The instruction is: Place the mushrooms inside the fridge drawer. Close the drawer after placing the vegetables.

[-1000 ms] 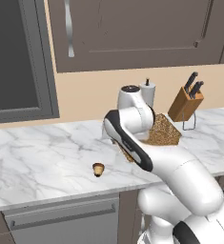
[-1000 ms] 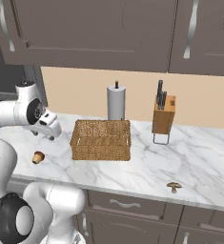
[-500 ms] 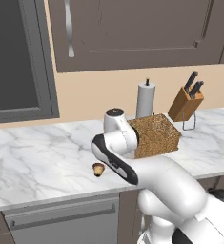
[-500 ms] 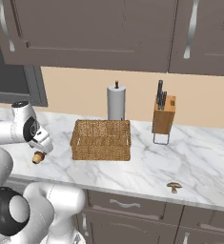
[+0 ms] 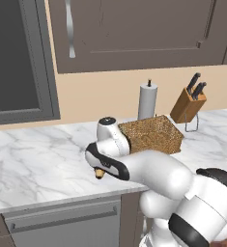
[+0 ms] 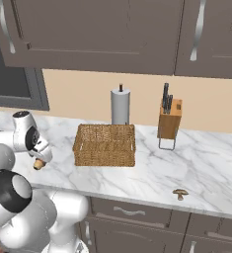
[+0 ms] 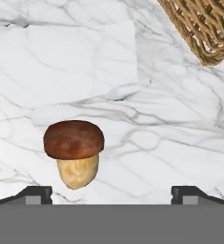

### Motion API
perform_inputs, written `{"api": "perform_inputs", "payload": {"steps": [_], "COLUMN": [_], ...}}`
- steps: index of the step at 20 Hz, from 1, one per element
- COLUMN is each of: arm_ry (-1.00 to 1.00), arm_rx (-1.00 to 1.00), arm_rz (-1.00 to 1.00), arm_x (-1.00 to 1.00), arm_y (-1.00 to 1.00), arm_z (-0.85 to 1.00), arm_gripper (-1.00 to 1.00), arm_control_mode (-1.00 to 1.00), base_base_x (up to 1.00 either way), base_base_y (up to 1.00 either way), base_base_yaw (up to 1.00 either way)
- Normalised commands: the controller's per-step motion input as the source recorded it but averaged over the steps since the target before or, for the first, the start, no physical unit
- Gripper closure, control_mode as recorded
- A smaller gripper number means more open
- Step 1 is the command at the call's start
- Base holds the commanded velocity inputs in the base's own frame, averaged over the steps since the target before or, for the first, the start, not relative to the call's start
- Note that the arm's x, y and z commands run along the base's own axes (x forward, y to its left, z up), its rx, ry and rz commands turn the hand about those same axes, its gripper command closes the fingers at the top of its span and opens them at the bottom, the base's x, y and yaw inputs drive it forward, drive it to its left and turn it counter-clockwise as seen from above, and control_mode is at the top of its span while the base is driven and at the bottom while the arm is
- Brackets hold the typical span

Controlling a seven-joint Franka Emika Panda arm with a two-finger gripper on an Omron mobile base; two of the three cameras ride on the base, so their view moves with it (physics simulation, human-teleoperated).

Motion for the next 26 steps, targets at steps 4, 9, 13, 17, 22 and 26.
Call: {"api": "perform_inputs", "payload": {"steps": [4, 9, 13, 17, 22, 26], "arm_ry": [0.0, 0.0, 0.0, 0.0, 0.0, 0.0], "arm_rx": [0.0, 0.0, 0.0, 0.0, 0.0, 0.0], "arm_rz": [0.0, 0.0, 0.0, 0.0, 0.0, 0.0], "arm_x": [0.05, 0.18, 0.17, 0.18, 0.02, -0.02], "arm_y": [0.1, 0.19, 0.1, 0.0, 0.0, 0.07], "arm_z": [-0.29, -0.22, -0.27, -0.25, -0.32, -0.38], "arm_gripper": [-1.0, -1.0, -1.0, -1.0, -1.0, 1.0], "arm_control_mode": [-1.0, -1.0, -1.0, -1.0, -1.0, -1.0], "base_base_x": [0.0, 0.0, 0.0, 0.0, 0.0, 0.0], "base_base_y": [0.0, 0.0, 0.0, 0.0, 0.0, 0.0], "base_base_yaw": [0.0, 0.0, 0.0, 0.0, 0.0, 0.0]}}
